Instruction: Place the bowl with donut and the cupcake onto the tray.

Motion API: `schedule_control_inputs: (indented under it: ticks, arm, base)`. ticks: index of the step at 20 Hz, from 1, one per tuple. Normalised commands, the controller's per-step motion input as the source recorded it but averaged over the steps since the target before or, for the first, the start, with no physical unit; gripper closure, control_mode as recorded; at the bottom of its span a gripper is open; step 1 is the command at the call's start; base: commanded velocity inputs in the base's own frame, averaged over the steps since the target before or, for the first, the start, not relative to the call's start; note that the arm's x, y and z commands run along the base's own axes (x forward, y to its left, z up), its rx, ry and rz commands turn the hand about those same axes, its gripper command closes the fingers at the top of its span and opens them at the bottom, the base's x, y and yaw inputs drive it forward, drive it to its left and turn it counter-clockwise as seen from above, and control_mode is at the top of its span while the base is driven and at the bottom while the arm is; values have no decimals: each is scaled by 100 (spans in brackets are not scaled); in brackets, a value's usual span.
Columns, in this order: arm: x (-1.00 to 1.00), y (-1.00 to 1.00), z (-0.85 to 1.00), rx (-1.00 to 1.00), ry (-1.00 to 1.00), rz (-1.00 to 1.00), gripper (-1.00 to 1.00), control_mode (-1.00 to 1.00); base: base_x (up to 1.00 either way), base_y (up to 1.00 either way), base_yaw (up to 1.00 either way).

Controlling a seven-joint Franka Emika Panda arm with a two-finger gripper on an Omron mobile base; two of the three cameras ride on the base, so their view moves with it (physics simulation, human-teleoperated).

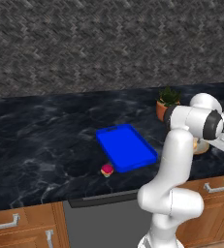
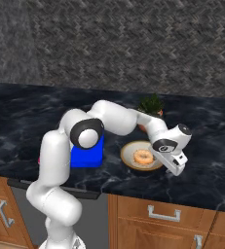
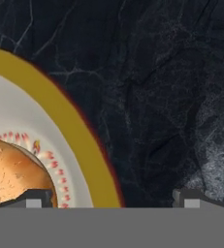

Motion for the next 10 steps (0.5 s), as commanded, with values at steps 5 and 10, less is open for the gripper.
schedule_control_inputs:
  ticks: [5, 10]
  arm:
    - [0, 1, 0, 0, 0, 0, 100, -100]
    - [0, 0, 0, 0, 0, 0, 100, -100]
  base:
    - [0, 0, 0]
    - [0, 0, 0]
